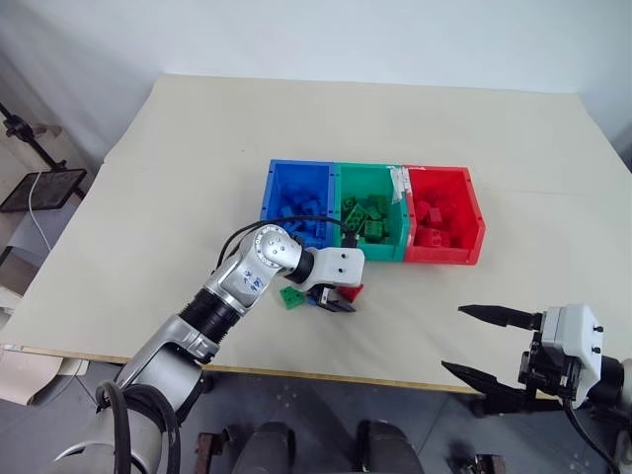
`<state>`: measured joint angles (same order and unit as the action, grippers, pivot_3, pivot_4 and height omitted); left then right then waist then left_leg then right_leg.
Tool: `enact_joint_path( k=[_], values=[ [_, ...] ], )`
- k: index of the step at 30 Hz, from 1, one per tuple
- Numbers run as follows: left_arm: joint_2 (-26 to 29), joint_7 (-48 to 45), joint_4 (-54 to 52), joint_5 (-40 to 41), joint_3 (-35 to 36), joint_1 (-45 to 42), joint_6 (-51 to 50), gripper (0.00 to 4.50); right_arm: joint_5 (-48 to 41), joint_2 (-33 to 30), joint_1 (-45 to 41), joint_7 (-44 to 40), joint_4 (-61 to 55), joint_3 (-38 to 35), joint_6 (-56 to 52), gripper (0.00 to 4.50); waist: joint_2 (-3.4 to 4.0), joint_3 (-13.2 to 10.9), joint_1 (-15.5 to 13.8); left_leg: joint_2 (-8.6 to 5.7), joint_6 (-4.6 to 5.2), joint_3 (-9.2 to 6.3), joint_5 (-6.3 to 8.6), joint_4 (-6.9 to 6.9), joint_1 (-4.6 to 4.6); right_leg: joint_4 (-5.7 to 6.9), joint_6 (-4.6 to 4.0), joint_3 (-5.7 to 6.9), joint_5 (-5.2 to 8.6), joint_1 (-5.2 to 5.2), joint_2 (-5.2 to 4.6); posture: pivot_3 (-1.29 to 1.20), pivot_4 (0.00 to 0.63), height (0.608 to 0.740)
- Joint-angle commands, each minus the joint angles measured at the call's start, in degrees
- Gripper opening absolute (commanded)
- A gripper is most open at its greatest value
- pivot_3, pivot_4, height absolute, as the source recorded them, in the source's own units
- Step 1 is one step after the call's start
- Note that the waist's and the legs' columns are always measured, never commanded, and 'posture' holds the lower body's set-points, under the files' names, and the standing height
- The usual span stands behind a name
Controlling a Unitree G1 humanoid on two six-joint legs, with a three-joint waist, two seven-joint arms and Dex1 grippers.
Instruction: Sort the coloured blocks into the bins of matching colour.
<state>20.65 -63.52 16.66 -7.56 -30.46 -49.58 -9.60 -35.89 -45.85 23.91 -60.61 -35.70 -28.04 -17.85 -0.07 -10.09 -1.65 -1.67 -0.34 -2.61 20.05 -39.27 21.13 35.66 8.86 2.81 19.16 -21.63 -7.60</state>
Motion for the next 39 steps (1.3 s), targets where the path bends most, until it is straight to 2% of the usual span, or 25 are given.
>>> enact_joint_path(
  k=[1,3,6,11,15,20,24,27,33,37,39],
  values=[
    [0.3,-1.0,-0.2,-1.5,-0.4,-1.1,0.4,1.98,-0.7,-0.2,1.1,0.1,-1.6,-2.6,0.1,4.5,0.0,0.0,0.0,0.0,0.0,0.0,0.0,0.0,0.0,0.0,0.0,0.0,0.0,0.0,0.0,0.0,0.15,0.74],
    [0.3,-1.7,-0.5,-1.6,-0.4,-0.9,0.4,1.48,-0.7,-0.1,1.5,0.2,-1.8,-2.6,0.1,4.5,0.0,0.0,0.0,0.0,0.0,-0.01,0.0,0.0,-0.01,0.01,0.0,0.0,0.0,0.0,0.0,0.0,0.15,0.74],
    [-1.3,-0.9,-0.3,-1.3,0.1,-1.2,3.1,1.48,-0.2,1.3,2.0,2.5,-1.7,-3.5,0.6,4.5,0.0,0.0,0.0,0.0,0.0,-0.02,0.0,0.0,-0.01,0.01,0.0,0.0,0.0,0.0,0.0,0.0,0.15,0.74],
    [-10.3,8.4,5.3,4.3,9.0,-6.3,5.7,1.48,-2.2,10.0,4.0,11.4,-5.1,-6.3,1.1,4.5,-0.02,0.0,-1.3,-0.03,0.01,-0.09,0.0,-0.06,0.06,0.0,0.02,0.02,-0.01,0.02,-0.03,0.0,0.15,0.74],
    [-18.1,19.0,17.7,6.0,15.5,-14.5,13.9,1.48,-4.3,16.8,2.8,20.7,-8.0,-7.7,1.4,4.5,-0.06,0.0,-1.4,-0.07,0.01,-0.13,0.0,-0.16,0.09,0.0,0.05,0.0,-0.03,0.01,-0.05,0.0,0.15,0.74],
    [-25.1,26.0,35.5,6.4,20.2,-24.1,21.0,1.48,-3.2,19.1,3.0,25.6,-10.6,-7.1,1.5,4.5,-0.07,0.0,-1.4,-0.12,0.02,0.09,0.0,-0.13,0.06,-0.02,0.13,0.01,-0.06,0.02,-0.05,0.0,0.15,0.74],
    [-28.3,26.6,45.1,5.4,20.8,-28.1,23.7,1.48,-2.4,20.0,4.0,27.9,-12.9,-6.0,1.9,4.5,-0.08,0.0,-1.3,-0.15,0.07,0.25,-0.04,0.0,0.06,-0.05,0.13,0.02,-0.06,0.0,-0.05,0.0,0.15,0.74],
    [-28.4,27.9,49.3,2.8,19.6,-28.6,26.8,1.48,-1.7,21.3,5.0,29.5,-14.9,-5.3,2.3,4.5,-0.07,0.0,-1.0,-0.14,0.09,0.29,-0.05,0.07,0.04,-0.04,0.13,0.0,-0.06,-0.05,-0.05,0.0,0.15,0.74],
    [-28.7,31.1,52.2,3.4,22.5,-29.4,27.9,3.35,-0.9,23.6,8.2,30.4,-17.0,-4.2,4.0,4.5,-0.08,0.0,-1.2,-0.16,0.12,0.27,-0.06,0.07,0.06,-0.03,0.13,0.0,-0.06,-0.06,-0.05,0.0,0.15,0.74],
    [-27.0,25.1,50.6,4.8,23.6,-27.9,29.1,4.48,-0.8,22.3,7.8,29.4,-16.1,-3.4,4.5,4.5,-0.07,0.0,-1.2,-0.2,0.12,0.27,-0.07,0.07,0.06,-0.03,0.15,0.0,-0.07,-0.06,-0.08,0.0,0.15,0.74],
    [-24.4,22.0,47.9,4.9,23.6,-25.8,30.1,4.48,-0.9,20.2,6.2,28.0,-14.7,-3.0,4.1,4.5,-0.06,0.0,-1.1,-0.19,0.12,0.28,-0.07,0.07,0.06,-0.03,0.15,0.01,-0.07,-0.06,-0.07,0.0,0.15,0.74]
  ],
)
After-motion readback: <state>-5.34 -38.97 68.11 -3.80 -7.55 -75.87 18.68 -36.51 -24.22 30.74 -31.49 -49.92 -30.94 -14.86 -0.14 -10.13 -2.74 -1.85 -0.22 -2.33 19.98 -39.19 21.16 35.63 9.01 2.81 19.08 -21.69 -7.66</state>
